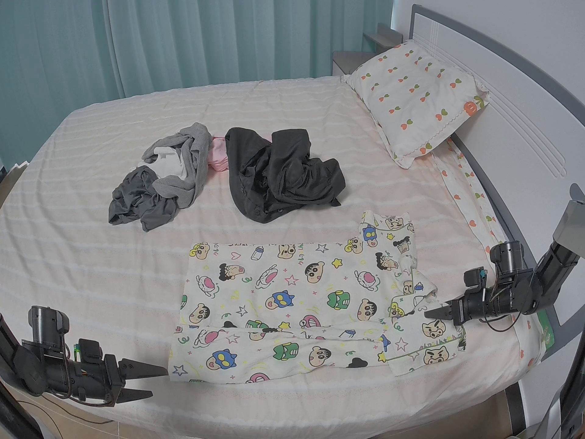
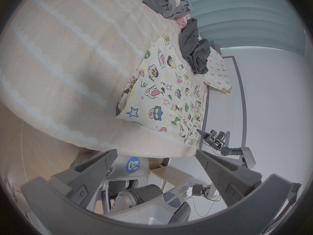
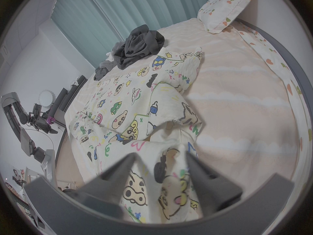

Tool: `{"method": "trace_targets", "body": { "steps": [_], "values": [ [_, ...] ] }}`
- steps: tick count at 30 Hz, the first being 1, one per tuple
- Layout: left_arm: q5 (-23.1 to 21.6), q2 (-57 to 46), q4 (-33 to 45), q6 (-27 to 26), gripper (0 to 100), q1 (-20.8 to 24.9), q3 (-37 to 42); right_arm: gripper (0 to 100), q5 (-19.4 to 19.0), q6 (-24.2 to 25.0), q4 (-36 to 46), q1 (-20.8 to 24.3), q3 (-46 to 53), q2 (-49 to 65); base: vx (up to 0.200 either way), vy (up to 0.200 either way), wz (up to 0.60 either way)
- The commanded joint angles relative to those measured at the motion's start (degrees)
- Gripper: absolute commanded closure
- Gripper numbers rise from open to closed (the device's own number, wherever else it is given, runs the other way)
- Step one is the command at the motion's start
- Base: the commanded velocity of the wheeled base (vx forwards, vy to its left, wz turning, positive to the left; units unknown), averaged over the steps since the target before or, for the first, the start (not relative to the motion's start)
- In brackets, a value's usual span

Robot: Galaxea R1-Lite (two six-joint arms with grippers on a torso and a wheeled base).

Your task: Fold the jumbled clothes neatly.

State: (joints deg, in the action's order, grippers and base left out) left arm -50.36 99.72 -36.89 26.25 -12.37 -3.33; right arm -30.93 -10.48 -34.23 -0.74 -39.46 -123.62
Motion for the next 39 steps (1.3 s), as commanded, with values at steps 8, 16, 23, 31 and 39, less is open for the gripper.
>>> {"method": "trace_targets", "body": {
  "steps": [8, 16, 23, 31, 39],
  "values": [
    [0.00, 0.21, -0.03, 0.03, 0, -0.02, -0.01, 100, -0.98, 0.11, -0.57, -0.40, 1.32, 0.49, 0.000, 0.000, 0.00],
    [0.00, 0.21, -0.03, 0.03, 0, -0.02, -0.01, 100, -4.93, 0.90, -0.66, -2.33, 1.14, 3.30, 0.000, 0.000, 0.00],
    [0.00, 0.21, -0.03, 0.03, 0, -0.02, -0.01, 100, -5.55, 4.86, -0.75, -3.39, -0.44, 3.65, 0.000, 0.000, 0.00],
    [0.00, 0.30, -0.03, 0.03, 0, -0.02, 0.08, 100, -7.57, 9.69, -0.66, -3.30, -1.58, 3.21, 0.000, 0.000, 0.00],
    [0.09, 0.30, -0.03, -0.05, 0, -0.02, -0.01, 0, -7.39, 9.78, -0.57, -3.12, -0.97, 2.51, 0.000, 0.000, 0.00]
  ]
}}
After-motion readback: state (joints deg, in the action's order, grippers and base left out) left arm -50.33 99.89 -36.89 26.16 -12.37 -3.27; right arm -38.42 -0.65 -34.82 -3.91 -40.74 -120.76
